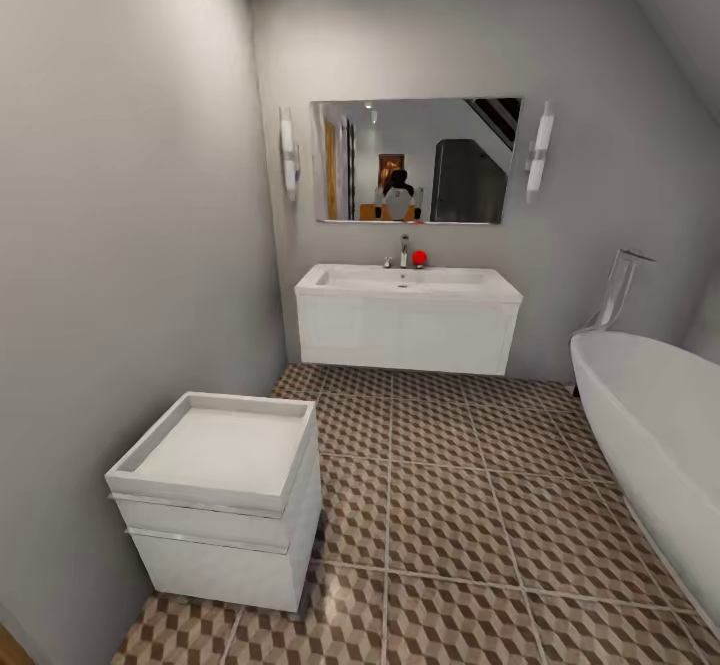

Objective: Take the four mousetraps from the cabinet in the bathroom and place them on the bathroom floor. Make sure all four end up on the same floor surface, and ensure that at least two of them are either under or directly next to the same bathroom sink.

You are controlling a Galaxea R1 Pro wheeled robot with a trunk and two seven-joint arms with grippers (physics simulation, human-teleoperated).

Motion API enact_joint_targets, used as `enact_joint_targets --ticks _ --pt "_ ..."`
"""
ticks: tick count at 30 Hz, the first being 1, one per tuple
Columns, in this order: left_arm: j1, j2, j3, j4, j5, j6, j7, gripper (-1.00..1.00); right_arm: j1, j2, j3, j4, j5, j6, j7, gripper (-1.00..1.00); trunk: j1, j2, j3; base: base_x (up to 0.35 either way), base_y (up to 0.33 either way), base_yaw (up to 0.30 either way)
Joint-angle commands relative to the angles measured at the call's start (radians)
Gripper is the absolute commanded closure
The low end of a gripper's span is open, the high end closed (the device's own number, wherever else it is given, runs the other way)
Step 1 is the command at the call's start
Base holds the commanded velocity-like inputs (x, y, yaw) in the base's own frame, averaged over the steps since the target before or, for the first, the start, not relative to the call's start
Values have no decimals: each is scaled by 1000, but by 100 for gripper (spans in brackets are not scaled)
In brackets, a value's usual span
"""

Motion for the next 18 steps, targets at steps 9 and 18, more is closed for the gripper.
enact_joint_targets --ticks 9,18 --pt "2 4 3 -16 -2 -15 1 -100 -6 30 3 -31 1 -6 1 -100 0 -1 -1 0 0 0" --pt "2 5 -1 -23 -1 -66 2 -100 -6 35 4 -42 2 -45 2 -100 0 -1 -1 0 0 0"
